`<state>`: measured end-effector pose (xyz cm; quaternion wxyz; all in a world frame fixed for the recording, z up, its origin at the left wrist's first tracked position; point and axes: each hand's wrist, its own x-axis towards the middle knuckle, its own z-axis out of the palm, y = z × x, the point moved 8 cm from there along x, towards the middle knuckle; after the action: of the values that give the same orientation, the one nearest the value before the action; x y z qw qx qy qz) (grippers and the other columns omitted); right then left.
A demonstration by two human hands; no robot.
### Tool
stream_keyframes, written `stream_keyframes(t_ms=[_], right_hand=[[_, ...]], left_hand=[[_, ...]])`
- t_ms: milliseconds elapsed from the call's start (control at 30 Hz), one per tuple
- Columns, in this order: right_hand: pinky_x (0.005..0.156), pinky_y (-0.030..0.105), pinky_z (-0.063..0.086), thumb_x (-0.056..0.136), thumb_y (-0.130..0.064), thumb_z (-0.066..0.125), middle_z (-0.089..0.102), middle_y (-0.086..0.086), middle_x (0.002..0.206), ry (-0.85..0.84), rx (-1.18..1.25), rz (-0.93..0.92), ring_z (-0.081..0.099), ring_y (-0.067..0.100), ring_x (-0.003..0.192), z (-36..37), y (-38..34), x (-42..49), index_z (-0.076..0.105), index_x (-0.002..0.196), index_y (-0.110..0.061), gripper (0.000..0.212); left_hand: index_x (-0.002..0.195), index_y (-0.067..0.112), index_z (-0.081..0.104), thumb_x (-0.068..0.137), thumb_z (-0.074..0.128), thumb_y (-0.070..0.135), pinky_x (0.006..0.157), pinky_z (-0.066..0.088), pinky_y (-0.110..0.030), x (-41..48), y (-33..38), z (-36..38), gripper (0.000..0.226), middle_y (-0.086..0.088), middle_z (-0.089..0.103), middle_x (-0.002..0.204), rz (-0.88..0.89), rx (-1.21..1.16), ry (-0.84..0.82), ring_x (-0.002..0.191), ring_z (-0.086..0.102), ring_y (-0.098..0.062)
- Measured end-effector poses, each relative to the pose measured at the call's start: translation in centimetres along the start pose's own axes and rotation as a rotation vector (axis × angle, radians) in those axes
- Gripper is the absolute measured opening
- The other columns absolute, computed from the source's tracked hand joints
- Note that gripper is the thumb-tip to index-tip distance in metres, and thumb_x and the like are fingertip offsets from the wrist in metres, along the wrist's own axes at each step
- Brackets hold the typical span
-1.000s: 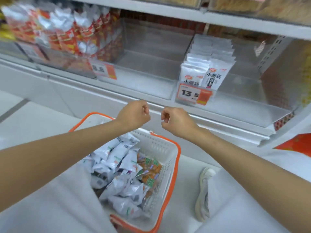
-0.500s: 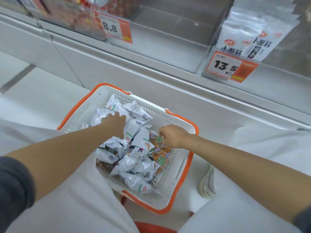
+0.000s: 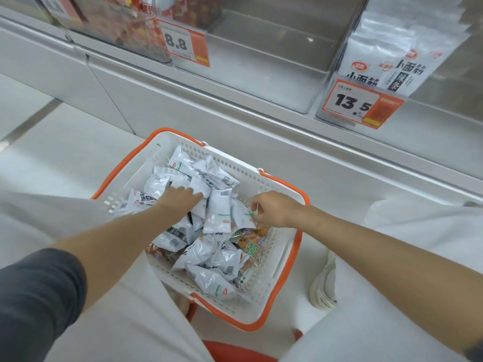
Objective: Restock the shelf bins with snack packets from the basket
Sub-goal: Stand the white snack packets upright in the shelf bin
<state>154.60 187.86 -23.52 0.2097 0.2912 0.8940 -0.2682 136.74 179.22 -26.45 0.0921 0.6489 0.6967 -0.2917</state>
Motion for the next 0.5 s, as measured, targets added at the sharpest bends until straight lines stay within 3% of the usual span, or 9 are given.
stream_keyframes(t_ms=[100, 167, 267, 333, 433, 500], right_hand=[[0.082, 0.03, 0.049, 0.091, -0.016, 0.056, 0.065, 0.0, 0.107, 0.075, 0.046, -0.005, 0.056, 0.016, 0.089, -2.1, 0.1, -0.4, 0.063, 0.114, -0.017, 0.024], [0.085, 0.029, 0.047, 0.091, -0.018, 0.059, 0.064, 0.002, 0.112, 0.164, 0.152, -0.002, 0.058, 0.018, 0.095, -4.1, 0.1, -0.6, 0.061, 0.119, -0.014, 0.029], [0.094, 0.027, 0.046, 0.08, -0.026, 0.077, 0.057, -0.004, 0.121, 0.216, 0.54, -0.035, 0.056, 0.012, 0.109, -6.6, -0.6, -1.0, 0.052, 0.132, -0.019, 0.058], [0.096, 0.026, 0.047, 0.076, -0.026, 0.082, 0.061, -0.007, 0.122, 0.169, 0.78, -0.065, 0.059, 0.008, 0.109, -7.5, -1.3, -1.3, 0.052, 0.131, -0.022, 0.063], [0.081, 0.024, 0.056, 0.085, -0.023, 0.075, 0.072, -0.004, 0.104, 0.13, 0.942, -0.09, 0.07, 0.01, 0.089, -8.6, -2.4, -2.0, 0.064, 0.111, -0.022, 0.028], [0.074, 0.024, 0.056, 0.09, -0.024, 0.068, 0.073, -0.001, 0.097, 0.136, 0.999, -0.095, 0.07, 0.012, 0.081, -9.0, -2.8, -2.2, 0.064, 0.108, -0.019, 0.019]], left_hand=[[0.128, 0.02, 0.05, 0.084, 0.05, -0.005, 0.078, 0.051, -0.033, -0.2, 0.3, -4.9, 0.051, -0.001, 0.061, 0.103, -0.022, -0.116, 0.094, 0.094, 0.062, -0.022], [0.119, 0.019, 0.057, 0.09, 0.047, -0.001, 0.076, 0.05, -0.034, -0.6, -0.5, -9.4, 0.036, -0.004, 0.065, 0.104, -0.041, -0.286, 0.213, 0.096, 0.062, -0.026], [0.104, 0.008, 0.063, 0.099, 0.049, 0.015, 0.062, 0.042, -0.023, -1.9, -1.9, -14.7, 0.016, -0.007, 0.063, 0.095, -0.016, -0.767, 0.303, 0.076, 0.057, -0.02], [0.094, 0.007, 0.063, 0.099, 0.051, 0.014, 0.051, 0.04, -0.014, -2.5, -1.9, -16.2, 0.015, -0.01, 0.063, 0.09, 0.001, -1.118, 0.235, 0.067, 0.054, -0.014], [0.097, 0.013, 0.063, 0.099, 0.05, 0.016, 0.077, 0.052, -0.025, -2.5, -1.2, -17.3, 0.013, -0.006, 0.068, 0.096, 0.013, -1.45, 0.121, 0.086, 0.062, -0.016], [0.098, 0.012, 0.064, 0.096, 0.055, 0.021, 0.085, 0.054, -0.035, -2.1, -1.1, -17.7, 0.013, -0.007, 0.069, 0.095, -0.005, -1.604, 0.146, 0.088, 0.064, -0.019]])
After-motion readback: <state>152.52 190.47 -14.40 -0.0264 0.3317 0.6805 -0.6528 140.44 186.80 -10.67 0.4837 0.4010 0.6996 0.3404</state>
